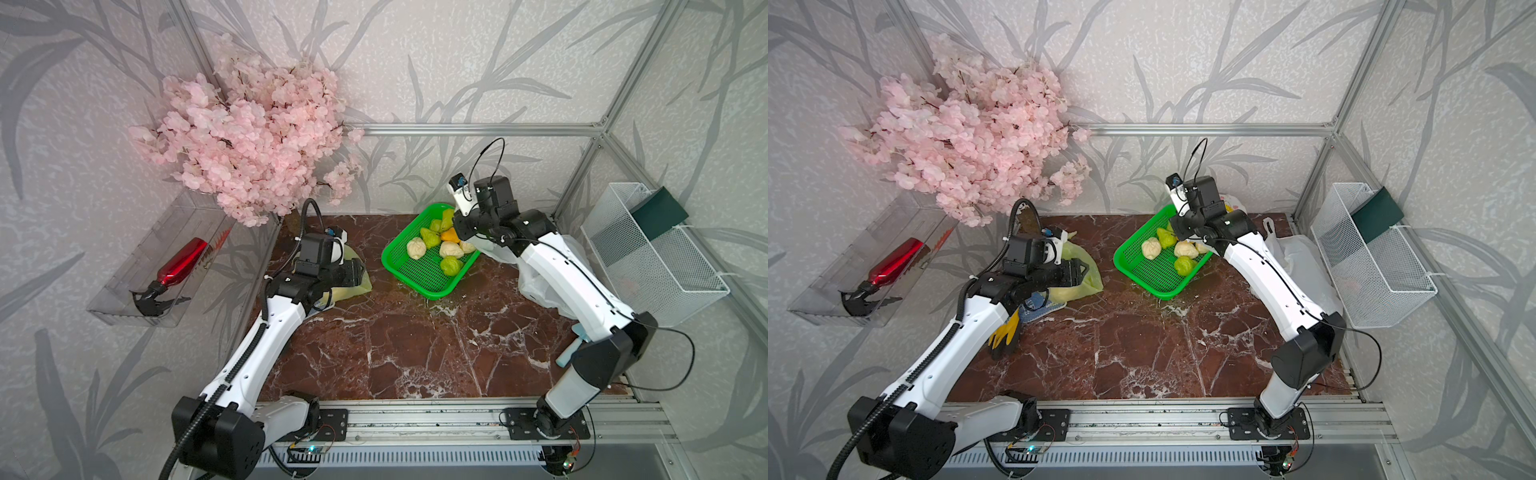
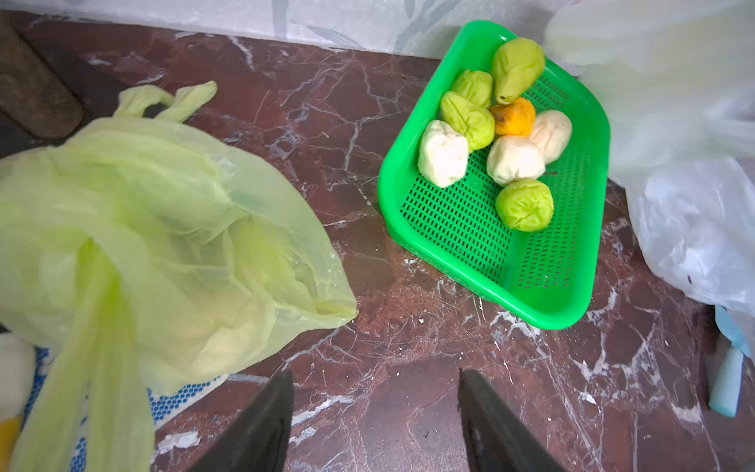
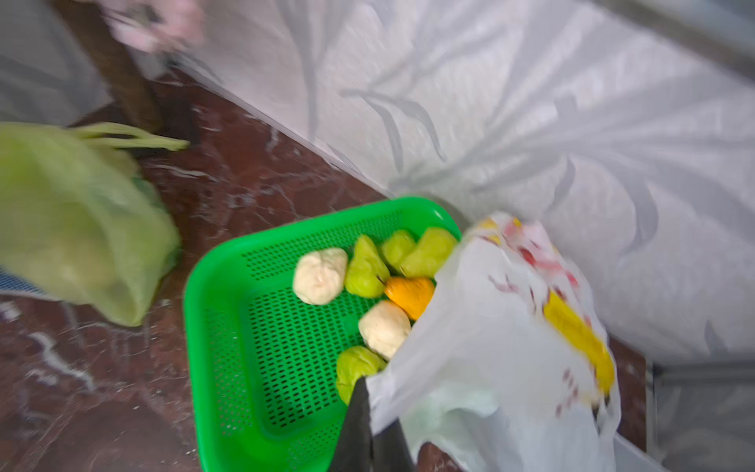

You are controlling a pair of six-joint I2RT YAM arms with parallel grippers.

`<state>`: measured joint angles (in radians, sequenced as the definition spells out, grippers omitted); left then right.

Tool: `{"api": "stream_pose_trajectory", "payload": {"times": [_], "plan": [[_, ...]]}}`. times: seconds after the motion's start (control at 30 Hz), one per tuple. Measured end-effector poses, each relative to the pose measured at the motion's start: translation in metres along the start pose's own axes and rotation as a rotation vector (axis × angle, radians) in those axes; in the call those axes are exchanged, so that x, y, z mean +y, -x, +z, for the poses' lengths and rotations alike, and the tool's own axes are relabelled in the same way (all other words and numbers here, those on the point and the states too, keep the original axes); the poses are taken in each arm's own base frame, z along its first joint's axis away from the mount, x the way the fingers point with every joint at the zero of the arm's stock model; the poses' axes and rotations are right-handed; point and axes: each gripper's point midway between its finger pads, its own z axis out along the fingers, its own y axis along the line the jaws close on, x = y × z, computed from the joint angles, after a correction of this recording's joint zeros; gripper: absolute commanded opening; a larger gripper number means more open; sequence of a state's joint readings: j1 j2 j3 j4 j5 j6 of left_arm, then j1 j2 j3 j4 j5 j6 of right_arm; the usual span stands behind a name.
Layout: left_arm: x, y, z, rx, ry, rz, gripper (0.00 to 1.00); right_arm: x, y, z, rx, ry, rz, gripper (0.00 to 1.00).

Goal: Place the pears into plastic bags & tie knots
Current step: Pick up the plastic bag from the corner of the board, then place the plastic bag at the center of the board.

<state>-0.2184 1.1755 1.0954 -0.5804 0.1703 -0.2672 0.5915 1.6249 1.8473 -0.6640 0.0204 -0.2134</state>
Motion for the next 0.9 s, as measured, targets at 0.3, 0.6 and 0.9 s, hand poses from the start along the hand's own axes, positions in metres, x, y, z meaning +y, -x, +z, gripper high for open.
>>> {"api": "stream_pose_trajectory", "payload": {"times": [0.3, 0.6, 0.9], "plan": [[0.079, 0.031, -0.052, -0.166, 0.272, -0.191, 0.63, 0.196, -0.072, -0.069, -0.023, 0.639, -0.314, 0.00], [0.042, 0.050, -0.060, -0.199, 0.101, -0.154, 0.64, 0.183, -0.187, -0.089, 0.206, 0.591, -0.141, 0.80], [-0.011, 0.032, -0.044, -0.128, -0.082, -0.073, 0.65, 0.116, -0.123, -0.087, 0.097, 0.385, -0.025, 0.94]]}}
